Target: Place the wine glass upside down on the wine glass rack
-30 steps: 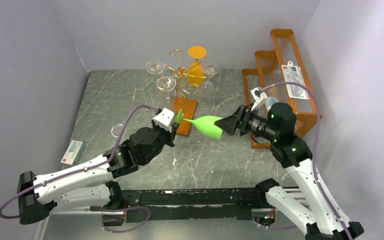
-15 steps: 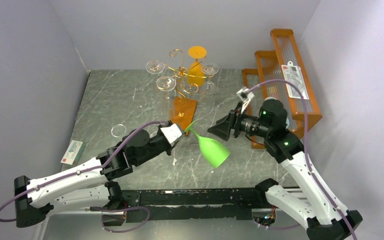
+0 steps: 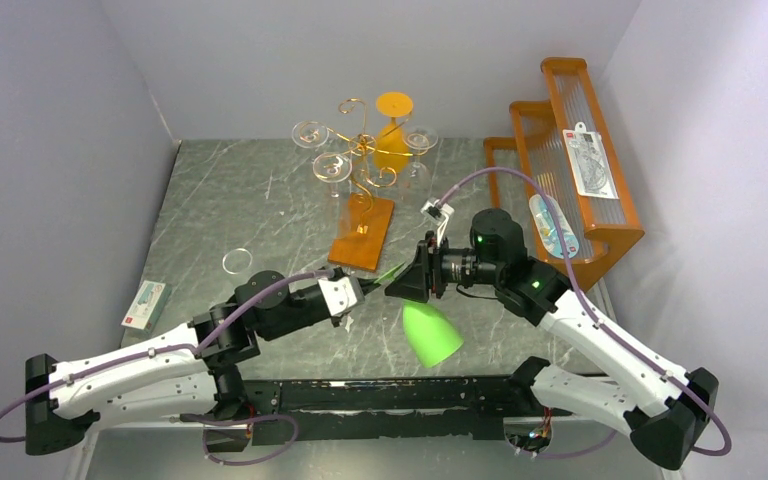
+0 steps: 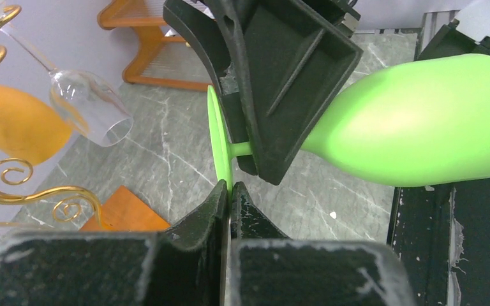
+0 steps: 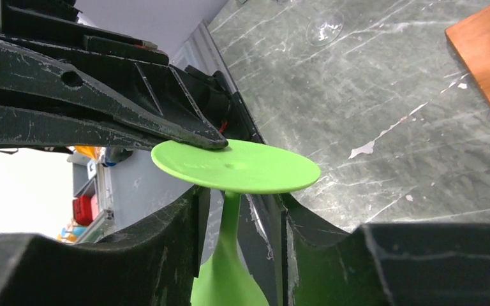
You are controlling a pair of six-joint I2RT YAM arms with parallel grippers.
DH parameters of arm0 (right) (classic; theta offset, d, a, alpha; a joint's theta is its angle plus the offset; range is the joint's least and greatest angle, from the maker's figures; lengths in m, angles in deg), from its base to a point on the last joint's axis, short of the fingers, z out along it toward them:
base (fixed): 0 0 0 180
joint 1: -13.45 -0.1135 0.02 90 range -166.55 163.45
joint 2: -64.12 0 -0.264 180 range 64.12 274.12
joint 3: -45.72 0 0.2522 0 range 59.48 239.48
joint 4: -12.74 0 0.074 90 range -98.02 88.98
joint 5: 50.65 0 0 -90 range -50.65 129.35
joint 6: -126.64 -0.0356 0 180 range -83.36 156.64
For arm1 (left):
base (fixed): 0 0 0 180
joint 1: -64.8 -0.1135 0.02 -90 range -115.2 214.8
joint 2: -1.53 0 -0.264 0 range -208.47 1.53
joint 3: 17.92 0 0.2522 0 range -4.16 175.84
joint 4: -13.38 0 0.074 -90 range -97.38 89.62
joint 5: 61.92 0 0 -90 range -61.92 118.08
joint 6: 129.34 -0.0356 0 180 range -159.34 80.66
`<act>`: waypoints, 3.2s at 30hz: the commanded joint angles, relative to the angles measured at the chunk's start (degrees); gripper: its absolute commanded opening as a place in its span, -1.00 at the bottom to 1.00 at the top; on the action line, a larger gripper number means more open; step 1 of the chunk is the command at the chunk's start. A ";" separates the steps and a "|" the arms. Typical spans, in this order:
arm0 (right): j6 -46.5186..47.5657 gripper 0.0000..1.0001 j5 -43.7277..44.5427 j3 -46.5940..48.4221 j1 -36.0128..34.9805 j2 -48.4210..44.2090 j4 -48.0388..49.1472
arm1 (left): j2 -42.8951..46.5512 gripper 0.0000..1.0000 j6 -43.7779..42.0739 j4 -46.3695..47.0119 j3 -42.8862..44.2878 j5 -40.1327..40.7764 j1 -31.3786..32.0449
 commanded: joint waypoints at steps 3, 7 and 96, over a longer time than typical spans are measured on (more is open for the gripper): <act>-4.36 -0.24 -0.12 -2.32 -0.30 -1.24 1.98 | 0.05 -0.90 -1.32 2.45 -0.51 -1.74 1.92; -3.87 -0.30 0.14 -1.02 -0.33 -0.83 -2.26 | -0.53 -0.90 -2.19 1.92 -0.40 2.29 3.61; 26.87 -1.00 41.57 -11.30 -0.24 17.29 68.29 | 6.37 0.42 31.64 -13.62 17.95 42.88 7.33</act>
